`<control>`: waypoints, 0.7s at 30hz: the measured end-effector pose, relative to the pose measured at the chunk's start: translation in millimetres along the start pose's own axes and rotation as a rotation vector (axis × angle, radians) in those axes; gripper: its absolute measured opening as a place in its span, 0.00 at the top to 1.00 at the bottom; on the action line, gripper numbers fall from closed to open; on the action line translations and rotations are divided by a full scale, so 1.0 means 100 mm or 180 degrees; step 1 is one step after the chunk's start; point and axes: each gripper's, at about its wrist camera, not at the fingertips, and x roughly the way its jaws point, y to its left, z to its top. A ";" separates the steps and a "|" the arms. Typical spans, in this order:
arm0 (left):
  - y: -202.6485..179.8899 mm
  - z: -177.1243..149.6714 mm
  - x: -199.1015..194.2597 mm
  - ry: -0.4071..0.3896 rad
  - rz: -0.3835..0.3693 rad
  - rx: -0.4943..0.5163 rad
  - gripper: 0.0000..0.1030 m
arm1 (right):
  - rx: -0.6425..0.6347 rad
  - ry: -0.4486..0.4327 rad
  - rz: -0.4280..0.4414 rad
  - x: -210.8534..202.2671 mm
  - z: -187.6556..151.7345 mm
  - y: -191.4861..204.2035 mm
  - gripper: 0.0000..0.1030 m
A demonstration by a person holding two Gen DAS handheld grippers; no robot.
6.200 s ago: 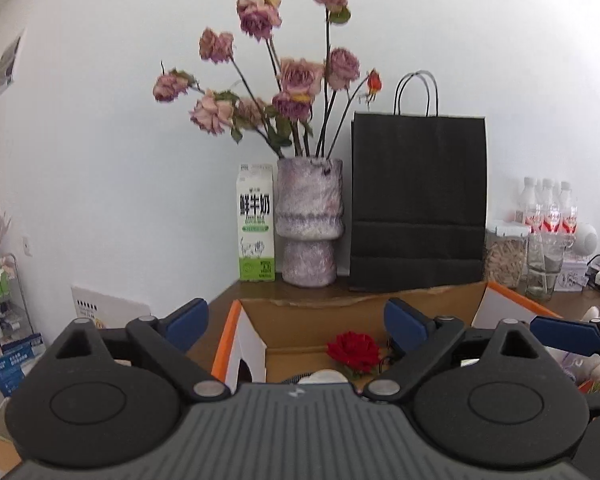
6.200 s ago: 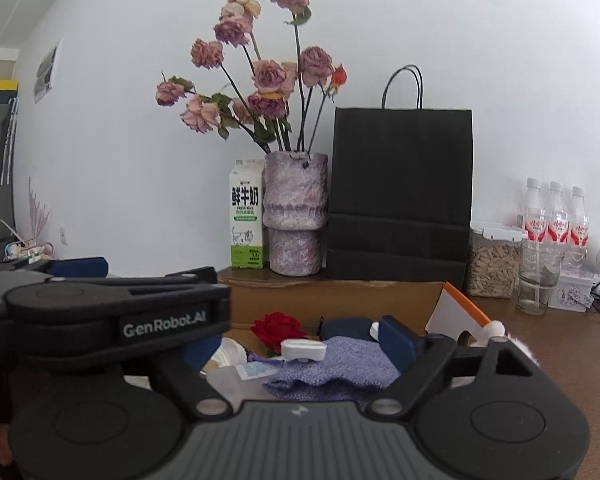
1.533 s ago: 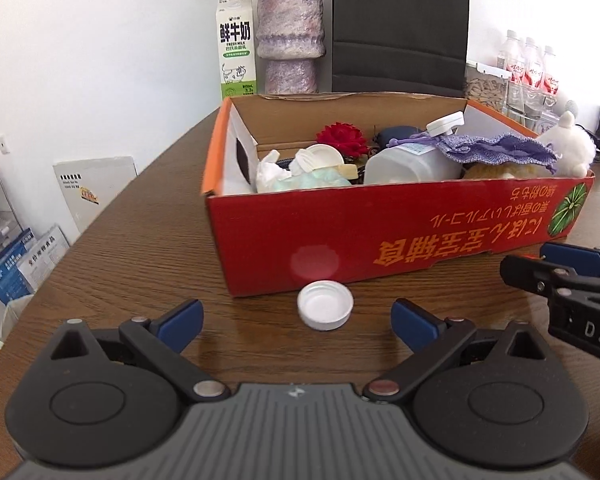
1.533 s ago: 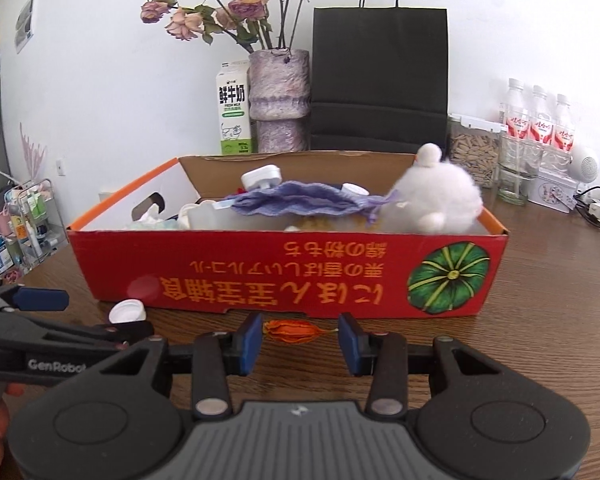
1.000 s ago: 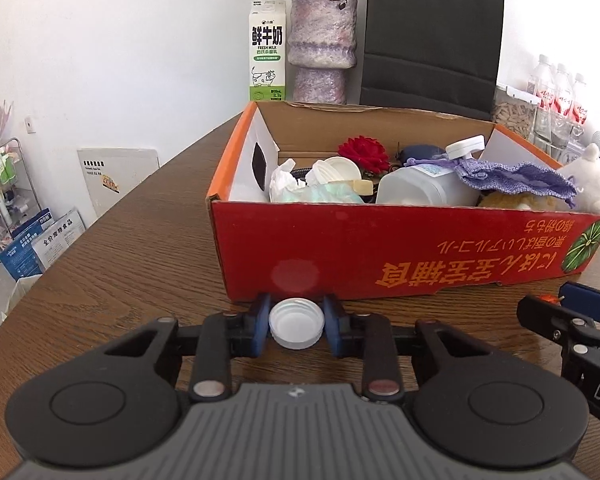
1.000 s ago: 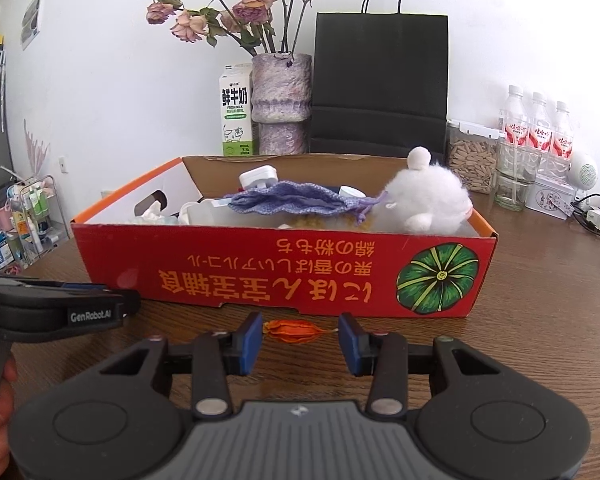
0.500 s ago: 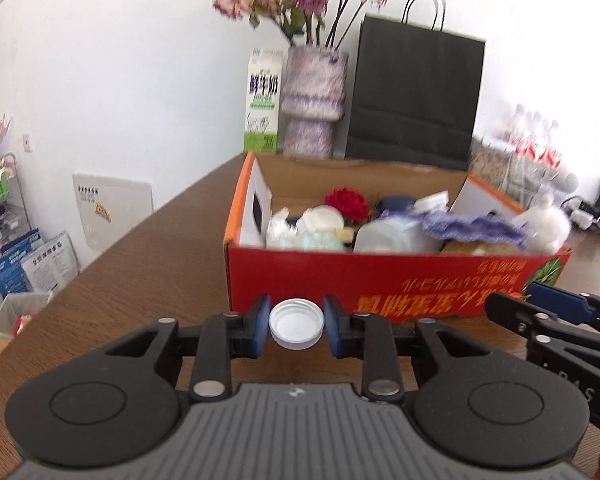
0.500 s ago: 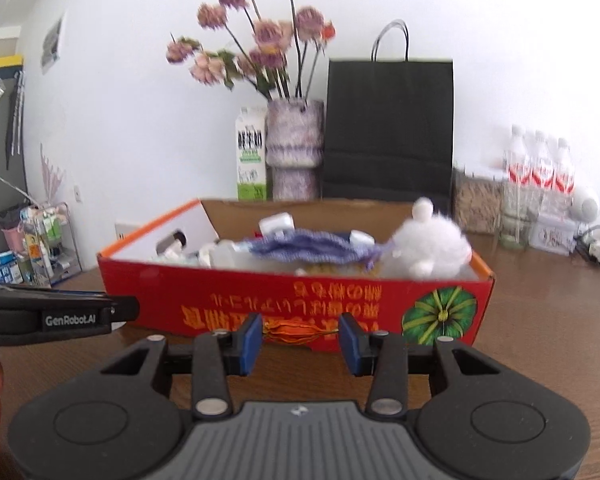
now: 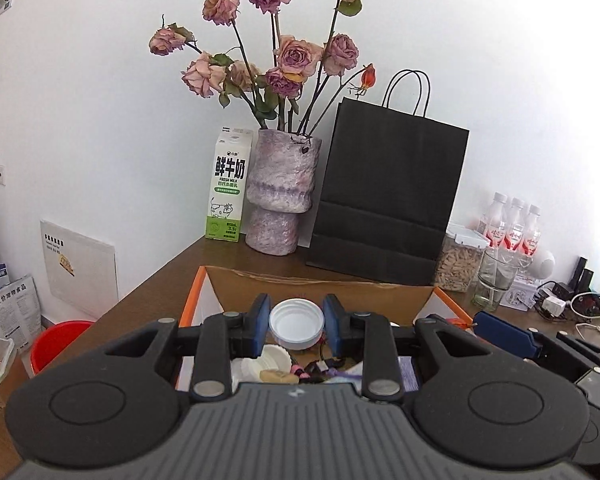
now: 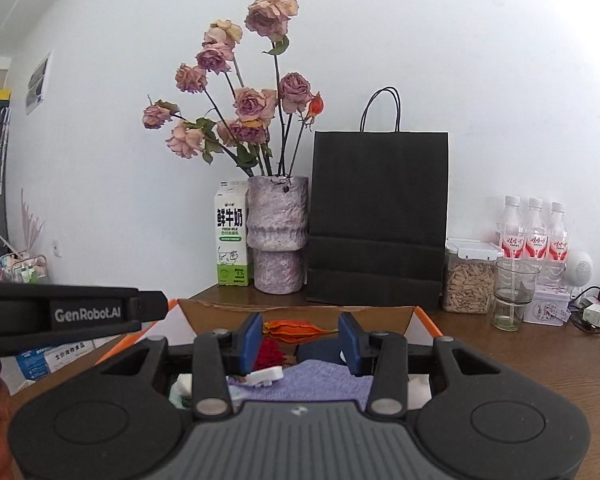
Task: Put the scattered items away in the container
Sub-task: 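Carry the cap and orange cord into the box and open both grippers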
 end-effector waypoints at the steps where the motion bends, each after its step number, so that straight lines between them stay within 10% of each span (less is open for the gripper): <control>1: 0.01 0.01 0.09 -0.0017 0.0002 -0.0032 0.72 | 0.0045 0.0020 0.0000 0.09 0.00 -0.02 0.61; 13: 0.14 -0.22 0.57 0.0023 0.0292 0.0165 0.70 | 0.0215 0.0148 0.0084 0.59 -0.16 -0.21 0.59; 18: 0.07 -0.29 0.46 -0.0321 0.0752 0.0317 0.00 | 0.0234 -0.0038 -0.0058 0.44 -0.19 -0.24 0.15; 21: 0.15 -0.26 0.40 -0.0420 0.0743 0.0180 0.00 | 0.0301 -0.0170 -0.0045 0.31 -0.18 -0.27 0.00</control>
